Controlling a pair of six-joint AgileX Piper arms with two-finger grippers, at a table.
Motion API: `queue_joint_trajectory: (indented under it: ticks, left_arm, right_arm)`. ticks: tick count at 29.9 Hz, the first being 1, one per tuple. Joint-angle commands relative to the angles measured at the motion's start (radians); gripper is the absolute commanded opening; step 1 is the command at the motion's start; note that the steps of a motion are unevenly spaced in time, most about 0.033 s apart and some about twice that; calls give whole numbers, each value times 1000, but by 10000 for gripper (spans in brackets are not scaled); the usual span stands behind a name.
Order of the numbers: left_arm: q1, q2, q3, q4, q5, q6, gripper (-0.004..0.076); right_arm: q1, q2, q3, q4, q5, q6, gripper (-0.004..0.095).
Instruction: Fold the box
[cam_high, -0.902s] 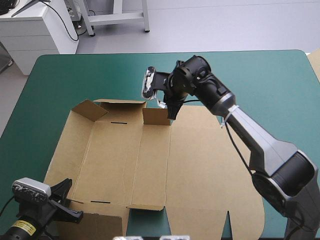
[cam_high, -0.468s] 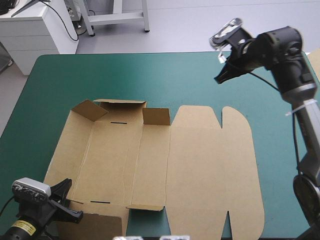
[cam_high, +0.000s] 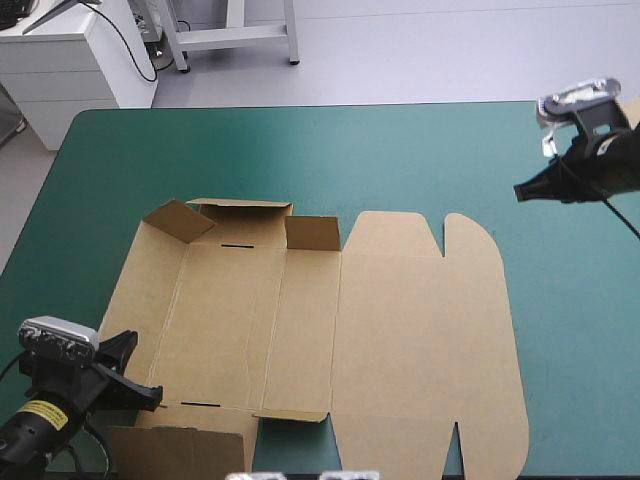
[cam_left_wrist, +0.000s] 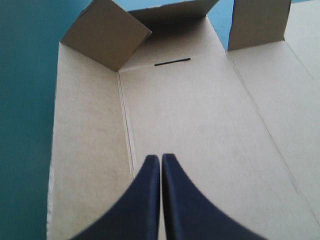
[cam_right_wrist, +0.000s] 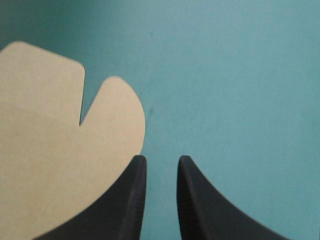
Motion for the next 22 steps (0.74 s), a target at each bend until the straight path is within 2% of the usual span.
queue_joint_trajectory:
  ticks: [1,5,13,19,22]
  left_arm:
    - [-1,92,-111,0,-61,-12,-8]
    - [-1,196,-227,0,-17,-14,-8]
    - [2,442,-446,163,190,-115,-8]
    - [16,582,-523,260,221,-174,-8]
    - [88,638,-534,252,229,-174,-8]
  right_arm:
    - [-38,-124,138,19,-83,8,195]
    - [-89,-249,331,20,-147,27,157]
    - [-180,-386,550,74,-209,34,89]
    - [-194,-394,638,102,-227,30,89]
    - [-194,-394,681,100,-267,23,89]
